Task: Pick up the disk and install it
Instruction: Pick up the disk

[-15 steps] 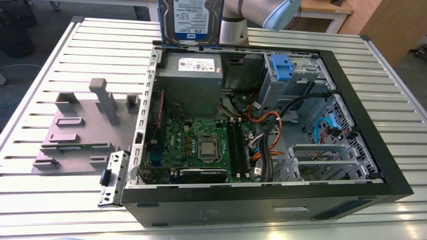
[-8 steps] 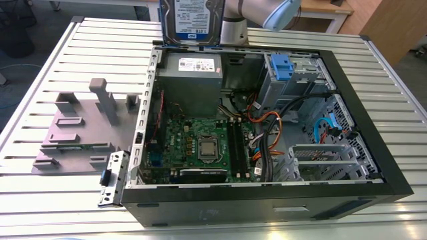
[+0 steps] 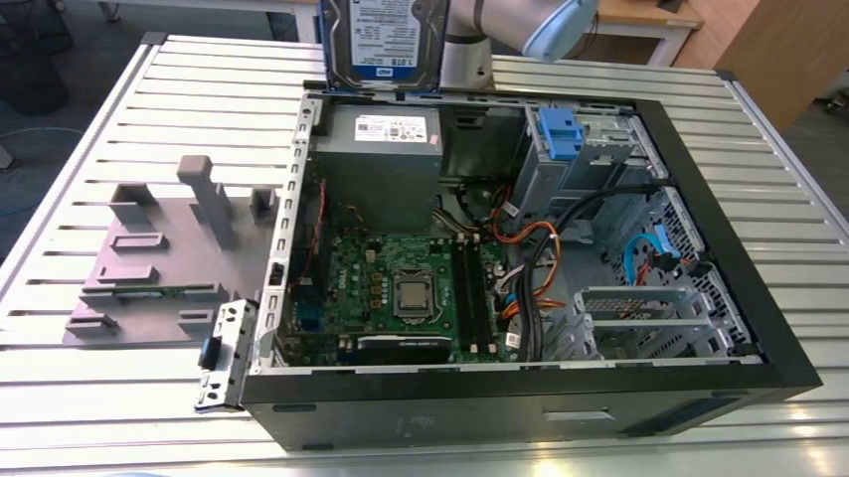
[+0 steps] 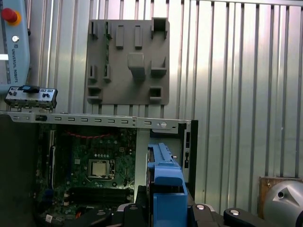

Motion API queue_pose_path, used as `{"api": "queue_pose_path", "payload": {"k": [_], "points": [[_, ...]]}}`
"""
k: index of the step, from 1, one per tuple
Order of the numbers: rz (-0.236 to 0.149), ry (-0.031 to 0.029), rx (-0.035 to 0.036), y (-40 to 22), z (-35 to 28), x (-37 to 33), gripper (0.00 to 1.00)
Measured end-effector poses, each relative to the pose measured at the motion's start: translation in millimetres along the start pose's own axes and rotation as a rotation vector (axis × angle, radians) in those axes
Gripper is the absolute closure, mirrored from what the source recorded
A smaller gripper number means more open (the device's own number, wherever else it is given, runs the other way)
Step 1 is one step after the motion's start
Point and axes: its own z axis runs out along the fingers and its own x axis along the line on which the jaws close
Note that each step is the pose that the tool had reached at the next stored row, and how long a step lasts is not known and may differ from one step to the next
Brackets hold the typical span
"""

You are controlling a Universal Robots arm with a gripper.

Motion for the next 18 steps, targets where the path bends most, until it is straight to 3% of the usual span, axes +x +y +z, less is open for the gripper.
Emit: {"api": "queue_pose_path", "payload": {"k": [18], "points": [[0.0,0.0,0.0001,-6.1,0.0,0.2,0.64]]}}
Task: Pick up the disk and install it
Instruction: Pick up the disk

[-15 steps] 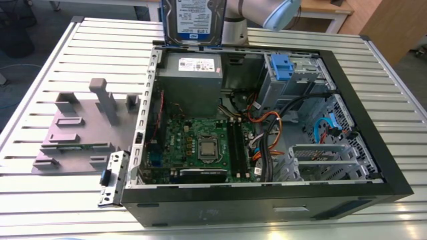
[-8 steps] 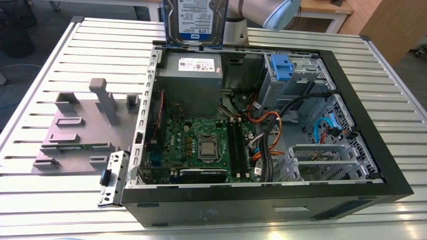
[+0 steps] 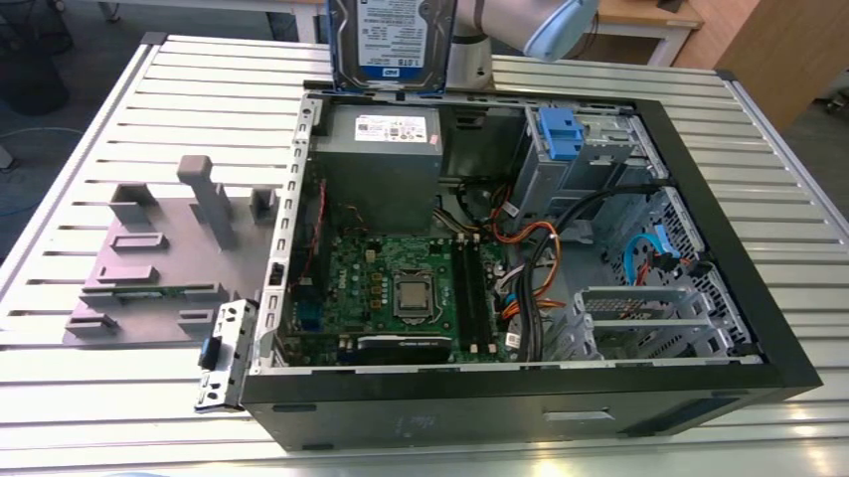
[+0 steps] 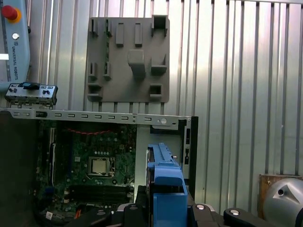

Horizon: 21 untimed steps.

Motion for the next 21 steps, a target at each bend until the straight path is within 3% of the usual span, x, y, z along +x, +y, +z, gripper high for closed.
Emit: {"api": "queue_pose_path", "payload": {"k": [21], "points": [[0.0,0.0,0.0,-6.8,-0.1,0.2,0.64]]}}
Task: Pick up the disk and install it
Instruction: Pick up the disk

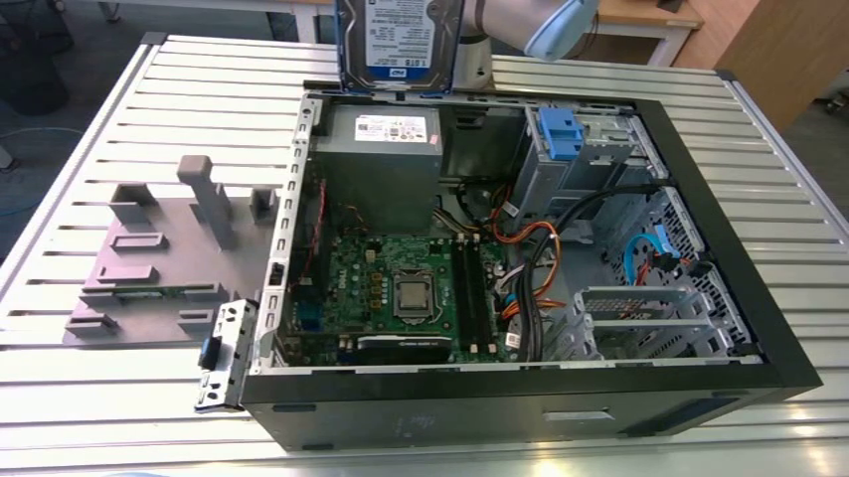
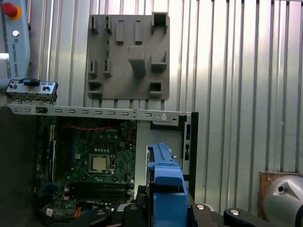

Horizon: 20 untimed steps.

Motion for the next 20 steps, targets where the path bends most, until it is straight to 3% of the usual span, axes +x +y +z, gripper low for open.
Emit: {"api": "queue_pose_path", "payload": {"k": [20], "points": [[0.0,0.0,0.0,-6.2,-0.1,0.2,0.64]]}}
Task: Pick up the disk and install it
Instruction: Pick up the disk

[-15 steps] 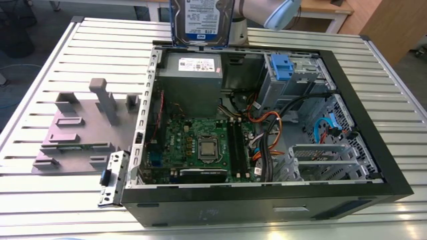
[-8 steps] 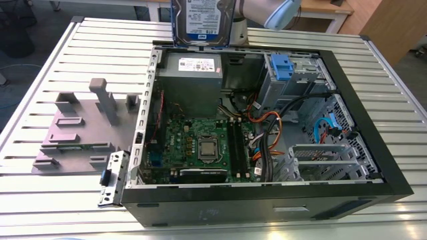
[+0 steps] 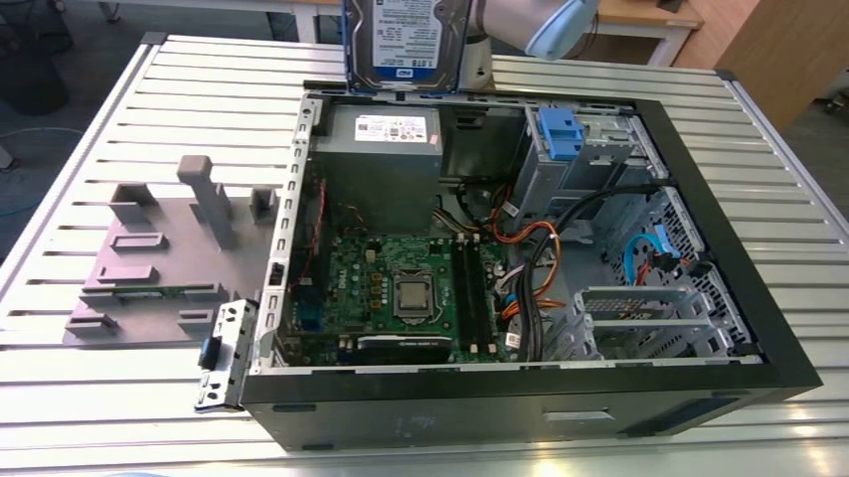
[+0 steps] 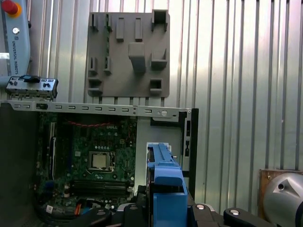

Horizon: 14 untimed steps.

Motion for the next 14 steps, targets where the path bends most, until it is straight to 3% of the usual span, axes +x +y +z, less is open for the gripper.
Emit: {"api": "queue_pose_path", "payload": {"k": [14], "points": [[0.0,0.0,0.0,-3.9,-0.1,0.1,0.64]]}}
